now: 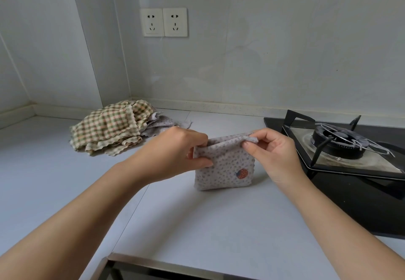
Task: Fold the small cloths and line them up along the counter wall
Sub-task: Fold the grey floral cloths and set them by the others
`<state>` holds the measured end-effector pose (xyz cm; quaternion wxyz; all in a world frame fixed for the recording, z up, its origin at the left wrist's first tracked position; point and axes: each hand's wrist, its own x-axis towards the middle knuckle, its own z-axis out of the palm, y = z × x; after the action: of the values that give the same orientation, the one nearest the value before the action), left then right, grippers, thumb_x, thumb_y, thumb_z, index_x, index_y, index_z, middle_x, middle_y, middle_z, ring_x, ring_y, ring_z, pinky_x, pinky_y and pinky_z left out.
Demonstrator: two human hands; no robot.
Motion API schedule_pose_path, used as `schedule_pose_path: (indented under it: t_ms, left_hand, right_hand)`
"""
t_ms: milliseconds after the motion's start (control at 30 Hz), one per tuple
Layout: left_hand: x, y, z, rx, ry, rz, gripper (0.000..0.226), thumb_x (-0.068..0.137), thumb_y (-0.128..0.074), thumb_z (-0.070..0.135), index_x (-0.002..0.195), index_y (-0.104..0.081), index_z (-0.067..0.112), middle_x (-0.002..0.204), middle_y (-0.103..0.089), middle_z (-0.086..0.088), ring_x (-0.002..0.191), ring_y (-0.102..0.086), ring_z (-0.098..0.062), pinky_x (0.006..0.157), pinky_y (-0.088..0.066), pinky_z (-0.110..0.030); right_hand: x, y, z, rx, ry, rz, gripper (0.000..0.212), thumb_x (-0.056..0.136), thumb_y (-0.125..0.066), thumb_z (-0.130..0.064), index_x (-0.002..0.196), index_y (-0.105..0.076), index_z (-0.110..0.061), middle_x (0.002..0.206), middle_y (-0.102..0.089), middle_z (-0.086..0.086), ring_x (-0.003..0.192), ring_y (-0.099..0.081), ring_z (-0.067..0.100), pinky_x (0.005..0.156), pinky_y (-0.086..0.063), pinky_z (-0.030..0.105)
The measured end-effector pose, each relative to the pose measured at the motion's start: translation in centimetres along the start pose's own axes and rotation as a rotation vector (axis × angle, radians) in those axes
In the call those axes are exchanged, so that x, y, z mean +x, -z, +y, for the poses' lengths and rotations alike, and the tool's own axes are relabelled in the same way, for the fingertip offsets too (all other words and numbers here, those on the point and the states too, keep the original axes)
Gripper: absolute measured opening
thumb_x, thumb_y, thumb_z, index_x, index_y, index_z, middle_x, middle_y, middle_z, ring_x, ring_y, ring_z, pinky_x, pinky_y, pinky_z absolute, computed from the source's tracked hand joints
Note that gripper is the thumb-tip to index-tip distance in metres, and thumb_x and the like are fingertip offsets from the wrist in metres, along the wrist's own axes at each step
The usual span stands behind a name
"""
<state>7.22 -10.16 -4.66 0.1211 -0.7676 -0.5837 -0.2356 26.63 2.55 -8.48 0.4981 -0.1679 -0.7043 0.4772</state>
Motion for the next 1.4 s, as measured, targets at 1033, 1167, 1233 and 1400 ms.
schedule_pose_path:
  t_ms: [1033, 1167, 1233, 1400]
  left_hand:
    - [10.4, 5.4, 0.0, -0.459, 0.409, -1.019, 0.018, 0.08, -0.074, 0.031, 0.094, -0.074, 0.019, 0.082, -0.073, 0.008, 0.075, -0.067, -0.008, 0.069, -0.045, -0.011]
    - [16.4, 10.0, 1.8, -0.365, 0.351, -1.055, 0.019, 0.076, -0.076, 0.04, 0.09, -0.074, 0.027, 0.089, -0.074, 0.003, 0.085, -0.067, -0.007, 0.073, -0.043, -0.019]
    - [19.4, 12.3, 3.3, -0.389, 0.312, -1.05, 0.014, 0.076, -0.076, 0.04, 0.084, -0.074, 0.029, 0.086, -0.073, 0.003, 0.082, -0.067, -0.006, 0.073, -0.042, -0.018]
    - [24.7, 16.3, 7.0, -0.512, 0.256, -0.872, 0.02, 0.077, -0.077, 0.034, 0.092, -0.073, 0.02, 0.094, -0.074, 0.001, 0.089, -0.068, -0.006, 0.084, -0.051, -0.022]
  right_hand:
    - [5.8, 3.4, -6.1, -0.106, -0.353, -0.118, 0.019, 0.085, -0.066, -0.003, 0.077, -0.067, -0.02, 0.076, -0.068, -0.008, 0.073, -0.064, 0.008, 0.074, -0.051, 0.025]
    - [10.2, 6.4, -12.5, -0.184, -0.326, -0.083, 0.024, 0.083, -0.068, -0.002, 0.075, -0.067, -0.025, 0.077, -0.07, -0.011, 0.073, -0.066, 0.007, 0.075, -0.053, 0.027]
    - [11.8, 8.3, -15.6, -0.215, -0.321, -0.047, 0.018, 0.084, -0.068, -0.006, 0.079, -0.068, -0.023, 0.081, -0.07, -0.006, 0.077, -0.067, 0.01, 0.077, -0.054, 0.029]
    - [13.4, 12.9, -22.1, -0.221, -0.346, 0.043, 0.01, 0.086, -0.067, -0.012, 0.082, -0.066, -0.021, 0.089, -0.069, 0.0, 0.084, -0.066, 0.012, 0.078, -0.052, 0.029]
